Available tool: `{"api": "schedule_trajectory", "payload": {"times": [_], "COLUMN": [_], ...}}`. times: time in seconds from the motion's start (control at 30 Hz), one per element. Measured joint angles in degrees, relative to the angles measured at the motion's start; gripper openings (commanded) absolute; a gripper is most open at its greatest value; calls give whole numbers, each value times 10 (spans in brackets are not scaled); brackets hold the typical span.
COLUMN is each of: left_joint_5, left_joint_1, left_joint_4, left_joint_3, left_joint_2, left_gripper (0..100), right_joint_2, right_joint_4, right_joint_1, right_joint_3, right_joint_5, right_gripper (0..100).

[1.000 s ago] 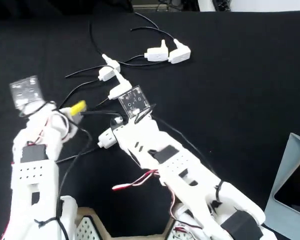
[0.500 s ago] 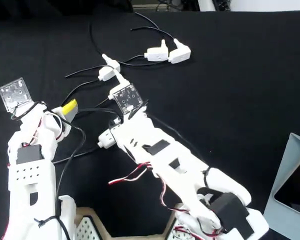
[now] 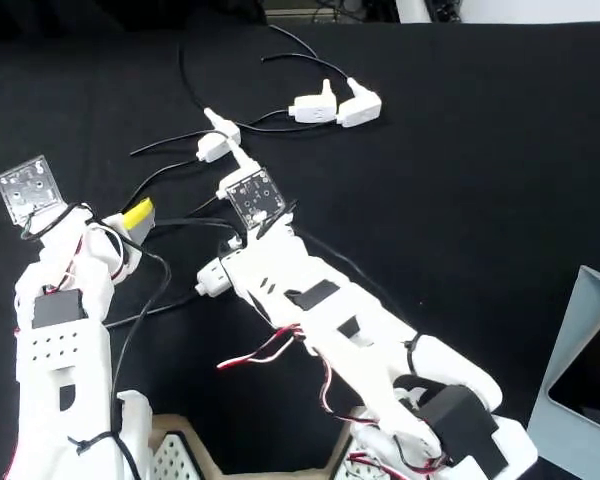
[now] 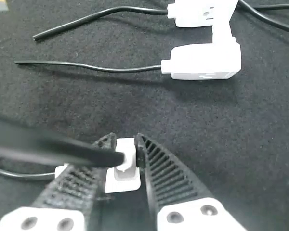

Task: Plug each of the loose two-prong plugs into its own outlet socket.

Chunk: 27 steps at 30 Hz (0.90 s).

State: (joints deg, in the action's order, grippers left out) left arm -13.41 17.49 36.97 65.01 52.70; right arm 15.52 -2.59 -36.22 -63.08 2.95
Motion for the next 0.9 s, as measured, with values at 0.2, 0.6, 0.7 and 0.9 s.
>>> {"api": "schedule_trajectory", "payload": {"times": [0.2,0.6,0.7,0.9], "left_joint_5": [0,0,0,0], "left_joint_1": [0,0,0,0], "left_joint_4": [0,0,0,0], "left_joint_3": [0,0,0,0], "left_joint_2": [0,0,0,0], "left_gripper": [339,339,339,339], "right_joint_2": [0,1,1,1], "right_joint_4": [0,-18,-19,-21], "right_joint_1": [0,-11,-14,-14], "right_joint_3": [-2,-1,-1,-2], "right_joint_5": [0,0,1,1], "right_gripper": [13,13,13,13]}}
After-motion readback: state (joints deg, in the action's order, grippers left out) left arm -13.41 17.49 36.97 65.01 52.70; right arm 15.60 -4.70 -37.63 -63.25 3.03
